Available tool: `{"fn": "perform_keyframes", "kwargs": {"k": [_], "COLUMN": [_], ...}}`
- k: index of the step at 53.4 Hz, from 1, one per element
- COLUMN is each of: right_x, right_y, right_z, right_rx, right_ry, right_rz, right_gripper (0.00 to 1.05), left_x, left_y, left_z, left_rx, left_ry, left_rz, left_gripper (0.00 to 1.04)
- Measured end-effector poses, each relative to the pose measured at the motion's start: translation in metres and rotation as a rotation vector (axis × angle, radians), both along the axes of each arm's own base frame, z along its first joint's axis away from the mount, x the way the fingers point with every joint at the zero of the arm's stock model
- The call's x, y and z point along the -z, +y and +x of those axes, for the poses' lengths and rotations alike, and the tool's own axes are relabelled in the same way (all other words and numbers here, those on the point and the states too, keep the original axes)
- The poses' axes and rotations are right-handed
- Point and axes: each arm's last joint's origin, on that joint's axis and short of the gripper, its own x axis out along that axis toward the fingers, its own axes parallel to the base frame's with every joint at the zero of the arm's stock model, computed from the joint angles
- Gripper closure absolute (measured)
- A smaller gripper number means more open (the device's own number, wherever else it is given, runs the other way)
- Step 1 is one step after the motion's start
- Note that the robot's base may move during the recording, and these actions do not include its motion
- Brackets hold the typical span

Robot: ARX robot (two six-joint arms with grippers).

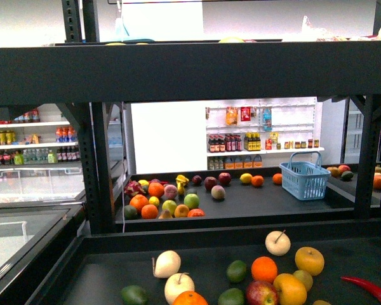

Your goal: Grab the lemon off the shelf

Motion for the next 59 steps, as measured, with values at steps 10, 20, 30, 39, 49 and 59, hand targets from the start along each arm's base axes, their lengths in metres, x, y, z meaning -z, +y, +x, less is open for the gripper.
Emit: {"fn": "perform_keyframes", "kwargs": {"k": [10,20,30,39,49,59], "right_x": [0.000,0.000,0.000,0.000,0.000,0.000], "right_y": [0.000,0.000,0.000,0.000,0.000,0.000], "right_z": [0.000,0.000,0.000,0.000,0.000,0.000], "right_rx": [0.000,0.000,0.000,0.000,0.000,0.000], "right_ry": [0.000,0.000,0.000,0.000,0.000,0.000], "right_rz": [0.000,0.000,0.000,0.000,0.000,0.000], "right_gripper": [0.07,0.07,0.07,0.07,0.07,0.07], "left_x": [-0.049,-0.062,-0.060,-0.058,-0.066,-0.066], "left_y": [0.057,0.097,0.117,0.136,0.158,0.175], "left_z": [0.043,0.078,0.104,0.131,0.155,0.174], "left_rx": [-0.109,-0.176,-0.202,-0.224,-0.225,-0.205], "left_ry": [0.024,0.029,0.023,0.031,-0.011,-0.055], "left_rz": [-0.302,-0.526,-0.608,-0.660,-0.693,-0.747], "left_gripper": [0.08,0.08,0.08,0.08,0.08,0.08]}}
